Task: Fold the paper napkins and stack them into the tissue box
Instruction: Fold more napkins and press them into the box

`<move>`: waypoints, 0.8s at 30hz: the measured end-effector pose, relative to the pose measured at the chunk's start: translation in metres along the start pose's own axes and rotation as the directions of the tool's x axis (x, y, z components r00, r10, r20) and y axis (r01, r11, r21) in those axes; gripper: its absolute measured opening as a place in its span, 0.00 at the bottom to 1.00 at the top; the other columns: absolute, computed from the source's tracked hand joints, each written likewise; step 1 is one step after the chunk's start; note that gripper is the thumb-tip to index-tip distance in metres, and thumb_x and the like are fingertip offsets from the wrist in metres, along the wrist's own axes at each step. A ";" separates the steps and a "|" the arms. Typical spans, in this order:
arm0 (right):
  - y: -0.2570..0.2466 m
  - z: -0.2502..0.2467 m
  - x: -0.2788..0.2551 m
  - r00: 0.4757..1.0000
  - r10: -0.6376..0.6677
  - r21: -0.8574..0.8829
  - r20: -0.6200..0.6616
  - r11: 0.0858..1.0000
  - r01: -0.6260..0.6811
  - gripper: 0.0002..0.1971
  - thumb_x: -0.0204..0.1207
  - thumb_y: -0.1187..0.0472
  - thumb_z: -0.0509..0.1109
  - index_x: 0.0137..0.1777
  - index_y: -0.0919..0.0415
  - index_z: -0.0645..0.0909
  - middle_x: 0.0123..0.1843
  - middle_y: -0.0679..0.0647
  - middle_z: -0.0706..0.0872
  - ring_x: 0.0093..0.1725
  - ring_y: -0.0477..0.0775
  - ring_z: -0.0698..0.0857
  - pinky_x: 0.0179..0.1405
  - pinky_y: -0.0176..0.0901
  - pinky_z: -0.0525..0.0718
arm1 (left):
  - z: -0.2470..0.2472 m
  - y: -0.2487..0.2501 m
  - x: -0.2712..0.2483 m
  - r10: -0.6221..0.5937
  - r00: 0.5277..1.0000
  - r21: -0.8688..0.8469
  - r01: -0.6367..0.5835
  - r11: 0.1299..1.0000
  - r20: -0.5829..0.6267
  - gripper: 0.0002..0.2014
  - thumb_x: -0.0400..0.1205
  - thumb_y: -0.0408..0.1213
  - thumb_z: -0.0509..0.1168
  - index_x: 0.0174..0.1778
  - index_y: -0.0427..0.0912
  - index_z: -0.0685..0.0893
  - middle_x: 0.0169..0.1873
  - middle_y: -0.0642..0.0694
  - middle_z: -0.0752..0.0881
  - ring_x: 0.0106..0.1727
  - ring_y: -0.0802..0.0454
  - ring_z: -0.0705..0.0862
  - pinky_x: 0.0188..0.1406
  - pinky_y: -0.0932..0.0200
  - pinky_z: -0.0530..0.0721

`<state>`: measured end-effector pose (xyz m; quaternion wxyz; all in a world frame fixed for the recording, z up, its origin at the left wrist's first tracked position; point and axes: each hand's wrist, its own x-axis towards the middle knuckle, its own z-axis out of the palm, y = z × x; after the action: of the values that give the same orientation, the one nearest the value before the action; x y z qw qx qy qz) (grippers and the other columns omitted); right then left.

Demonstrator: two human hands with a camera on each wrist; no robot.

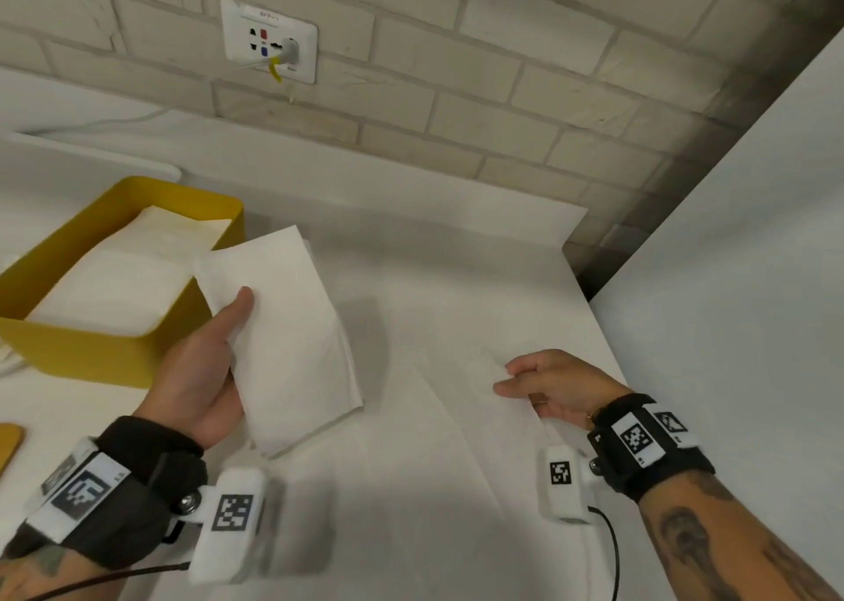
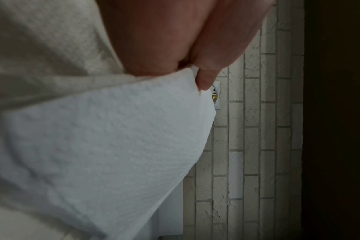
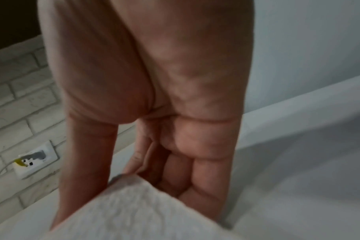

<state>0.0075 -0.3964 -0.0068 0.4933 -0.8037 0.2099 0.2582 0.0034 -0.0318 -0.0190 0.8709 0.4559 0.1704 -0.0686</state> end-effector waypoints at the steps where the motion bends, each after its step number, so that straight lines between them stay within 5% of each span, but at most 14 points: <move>1: 0.001 -0.002 0.000 1.000 -0.014 0.017 -0.010 1.000 0.014 0.16 0.73 0.63 0.83 0.58 0.60 0.86 0.48 0.57 0.85 0.48 0.54 0.84 0.62 0.50 0.86 | 0.000 0.000 0.000 -0.001 1.000 0.002 0.001 1.000 0.001 0.17 0.89 0.47 0.63 0.71 0.47 0.84 0.61 0.46 0.92 0.65 0.46 0.90 0.68 0.42 0.82; 3: -0.002 -0.012 -0.001 0.996 -0.061 0.100 -0.062 0.993 0.067 0.17 0.73 0.61 0.83 0.60 0.57 0.84 0.54 0.59 0.89 0.55 0.57 0.88 0.69 0.58 0.85 | -0.001 0.000 0.000 0.011 1.000 0.009 -0.011 1.000 -0.001 0.15 0.89 0.46 0.63 0.70 0.48 0.84 0.60 0.47 0.92 0.63 0.47 0.90 0.65 0.44 0.83; 6: -0.015 -0.030 -0.011 0.966 -0.170 0.161 -0.195 0.966 0.203 0.16 0.78 0.62 0.78 0.65 0.56 0.83 0.56 0.60 0.91 0.53 0.59 0.89 0.65 0.59 0.86 | -0.002 0.000 0.000 0.026 1.000 0.013 -0.026 1.000 0.005 0.15 0.89 0.47 0.62 0.70 0.50 0.84 0.60 0.48 0.93 0.62 0.48 0.91 0.65 0.44 0.83; 9: -0.025 -0.042 -0.021 0.896 -0.278 0.045 -0.345 0.949 0.312 0.13 0.79 0.58 0.77 0.63 0.49 0.85 0.54 0.56 0.92 0.48 0.58 0.90 0.51 0.52 0.89 | -0.003 0.000 0.001 0.031 0.999 0.012 -0.031 0.999 0.017 0.15 0.89 0.47 0.62 0.70 0.50 0.83 0.60 0.49 0.93 0.61 0.49 0.91 0.64 0.43 0.83; 12: -0.021 -0.047 -0.027 0.843 -0.319 -0.082 -0.433 0.946 0.315 0.10 0.82 0.54 0.73 0.62 0.44 0.83 0.55 0.55 0.88 0.43 0.50 0.83 0.38 0.39 0.77 | -0.002 0.000 0.002 0.032 0.999 0.009 -0.032 0.999 0.034 0.17 0.89 0.48 0.62 0.72 0.49 0.83 0.61 0.49 0.92 0.62 0.50 0.91 0.64 0.44 0.82; 14: -0.015 -0.051 -0.032 0.888 -0.290 -0.079 -0.357 0.956 0.281 0.10 0.83 0.50 0.71 0.62 0.38 0.83 0.60 0.55 0.88 0.52 0.54 0.87 0.51 0.46 0.85 | -0.002 0.000 0.002 0.040 0.998 0.013 -0.040 0.999 0.038 0.17 0.89 0.48 0.62 0.73 0.50 0.83 0.61 0.50 0.92 0.62 0.50 0.91 0.64 0.44 0.83; 16: -0.008 -0.053 -0.042 0.962 -0.233 -0.028 -0.142 0.972 0.231 0.17 0.78 0.51 0.76 0.65 0.34 0.83 0.63 0.53 0.89 0.61 0.51 0.88 0.65 0.54 0.85 | -0.003 0.001 0.001 0.047 0.998 0.021 -0.048 0.999 0.044 0.16 0.89 0.47 0.62 0.71 0.51 0.83 0.60 0.50 0.92 0.60 0.51 0.92 0.61 0.45 0.83; 18: 0.000 -0.056 -0.048 0.980 -0.196 -0.085 0.021 0.977 0.197 0.25 0.72 0.61 0.80 0.67 0.39 0.84 0.63 0.53 0.90 0.61 0.45 0.89 0.63 0.44 0.86 | -0.005 0.002 0.001 0.047 0.998 0.029 -0.048 0.998 0.040 0.17 0.89 0.48 0.61 0.73 0.51 0.82 0.61 0.50 0.92 0.61 0.50 0.91 0.61 0.45 0.83; 21: 0.007 -0.059 -0.049 0.981 -0.194 -0.261 0.014 0.946 0.191 0.26 0.69 0.75 0.81 0.61 0.47 0.89 0.63 0.52 0.91 0.59 0.48 0.90 0.60 0.37 0.87 | -0.005 0.003 0.003 0.026 0.999 0.036 -0.027 0.999 0.043 0.21 0.88 0.49 0.62 0.76 0.49 0.80 0.64 0.49 0.91 0.64 0.49 0.90 0.62 0.44 0.85; 24: 0.002 -0.061 -0.051 0.964 -0.257 -0.441 -0.073 0.875 0.200 0.19 0.70 0.69 0.83 0.53 0.43 0.93 0.58 0.46 0.92 0.52 0.43 0.89 0.66 0.42 0.85 | 0.001 0.002 0.004 0.026 0.999 0.032 -0.027 0.999 0.047 0.20 0.87 0.49 0.64 0.75 0.49 0.81 0.64 0.48 0.91 0.64 0.49 0.90 0.60 0.44 0.87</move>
<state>-0.0209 -0.4482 0.0463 0.3167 -0.9266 0.0826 0.1853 0.0077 -0.0313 -0.0181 0.8679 0.4705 0.1428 -0.0703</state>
